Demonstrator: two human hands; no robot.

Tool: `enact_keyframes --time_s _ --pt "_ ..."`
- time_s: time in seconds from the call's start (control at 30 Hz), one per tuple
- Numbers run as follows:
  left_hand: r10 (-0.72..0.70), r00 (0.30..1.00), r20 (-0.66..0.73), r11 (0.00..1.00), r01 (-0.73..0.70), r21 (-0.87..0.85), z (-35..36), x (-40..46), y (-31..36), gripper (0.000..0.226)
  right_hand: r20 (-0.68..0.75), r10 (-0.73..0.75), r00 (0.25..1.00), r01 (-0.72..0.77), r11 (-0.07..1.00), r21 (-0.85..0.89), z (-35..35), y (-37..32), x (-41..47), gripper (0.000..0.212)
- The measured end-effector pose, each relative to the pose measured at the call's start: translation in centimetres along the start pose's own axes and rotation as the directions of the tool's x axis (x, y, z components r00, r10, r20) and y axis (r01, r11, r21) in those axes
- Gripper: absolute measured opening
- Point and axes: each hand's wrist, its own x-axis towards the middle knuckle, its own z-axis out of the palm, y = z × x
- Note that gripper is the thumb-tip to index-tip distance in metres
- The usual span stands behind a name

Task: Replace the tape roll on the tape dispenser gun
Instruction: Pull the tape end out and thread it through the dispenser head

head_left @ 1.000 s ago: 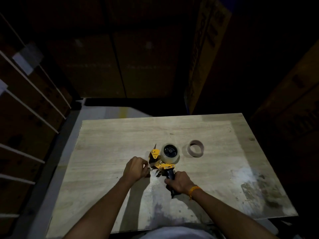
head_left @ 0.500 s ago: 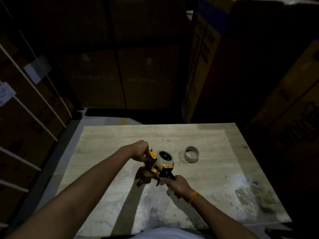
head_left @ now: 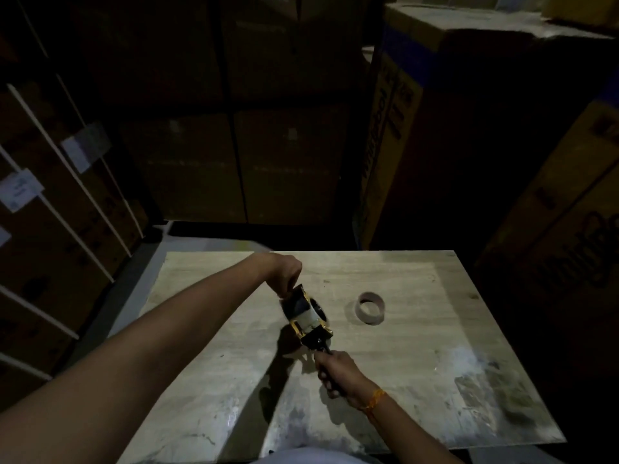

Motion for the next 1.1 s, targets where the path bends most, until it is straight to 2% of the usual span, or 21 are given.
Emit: enact_keyframes --time_s 0.07,0.2,0.37,0.47,0.7,0.8,1.1 --pt "-0.006 1.000 -0.023 1.000 0.006 -0.001 -1.2 -0.4 -0.7 0.005 0.000 -0.014 1.000 0.014 1.000 0.014 -0.1 0.0 0.0 0.023" --pt "0.003 0.996 -0.085 1.000 -0.002 0.015 -3.3 -0.5 -1.1 0.008 0.050 -0.049 0.998 0.045 0.996 0.078 -0.3 0.2 -0.5 0.024" --pt "-0.024 0.997 -0.076 0.999 0.027 0.032 -3.7 0.3 -0.8 0.009 0.158 -0.085 0.984 0.051 0.976 0.212 -0.3 -1.0 -1.3 0.017" --pt "0.004 0.997 -0.081 1.000 -0.002 0.028 -4.6 0.0 -0.9 0.011 0.212 -0.111 0.971 0.050 0.961 0.272 -0.4 -1.4 -1.5 0.015" --pt "0.099 0.984 -0.146 0.993 -0.088 0.083 -7.0 0.1 -0.5 0.014 0.217 -0.160 0.963 0.086 0.944 0.318 -0.7 -2.0 -1.0 0.018" --pt "0.128 0.985 -0.118 0.986 -0.114 0.119 -7.6 -0.1 0.5 0.011 0.211 -0.156 0.965 0.086 0.947 0.310 -0.9 -2.1 -1.1 0.016" --pt "0.046 0.999 0.012 0.998 -0.046 0.035 -11.0 -0.5 0.9 0.008 0.183 -0.130 0.974 0.085 0.967 0.239 -1.4 -1.4 -1.0 0.018"
